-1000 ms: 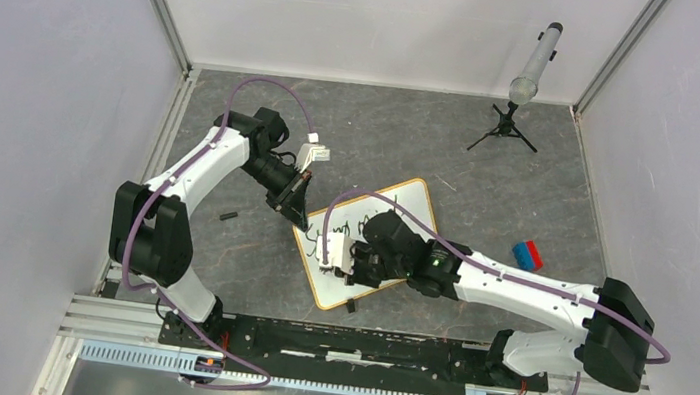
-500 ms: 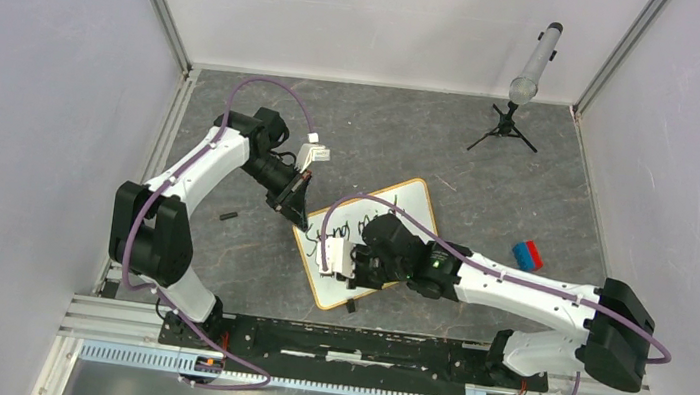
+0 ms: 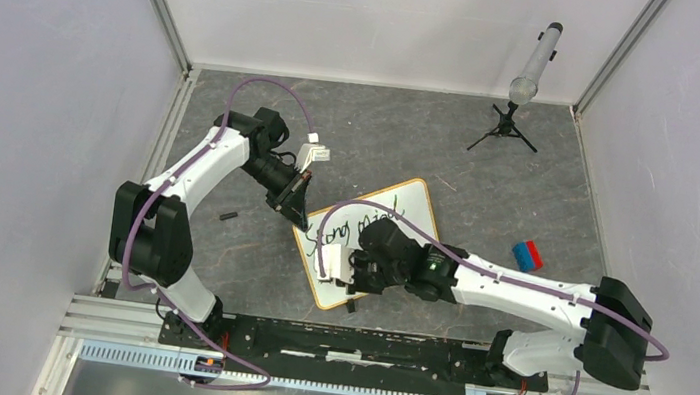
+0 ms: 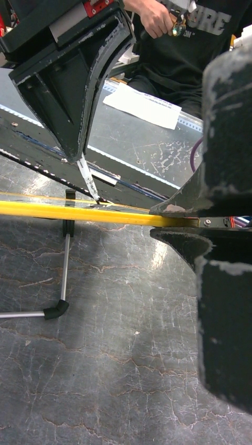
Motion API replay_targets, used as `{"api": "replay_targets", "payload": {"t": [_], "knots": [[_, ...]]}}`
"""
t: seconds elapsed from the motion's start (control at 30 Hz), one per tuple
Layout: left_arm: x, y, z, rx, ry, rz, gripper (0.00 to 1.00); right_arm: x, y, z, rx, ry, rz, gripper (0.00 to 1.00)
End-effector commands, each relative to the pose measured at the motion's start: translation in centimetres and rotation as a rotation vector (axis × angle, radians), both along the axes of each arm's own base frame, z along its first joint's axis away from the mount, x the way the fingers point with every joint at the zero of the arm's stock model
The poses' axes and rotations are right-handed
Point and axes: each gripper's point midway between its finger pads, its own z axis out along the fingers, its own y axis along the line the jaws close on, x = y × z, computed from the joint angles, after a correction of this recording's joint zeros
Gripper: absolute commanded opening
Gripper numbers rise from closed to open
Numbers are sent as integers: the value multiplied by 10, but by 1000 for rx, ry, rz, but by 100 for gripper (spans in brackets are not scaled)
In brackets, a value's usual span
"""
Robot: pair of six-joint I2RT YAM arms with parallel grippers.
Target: Write a sentence on the whiteboard
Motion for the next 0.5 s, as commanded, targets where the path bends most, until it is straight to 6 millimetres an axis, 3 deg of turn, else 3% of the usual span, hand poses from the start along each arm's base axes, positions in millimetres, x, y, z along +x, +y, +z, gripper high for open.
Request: {"api": "replay_targets", "payload": {"t": [0.0, 0.27, 0.47], "knots": [[15, 2, 2, 22, -75, 5, 2, -2, 15, 10, 25, 0, 19, 0], [13, 3, 1, 27, -77, 3, 2, -4, 25, 31, 79, 12, 39, 0], [13, 3, 2, 22, -81, 1, 2, -3, 16, 44, 100, -14, 21, 0]]}}
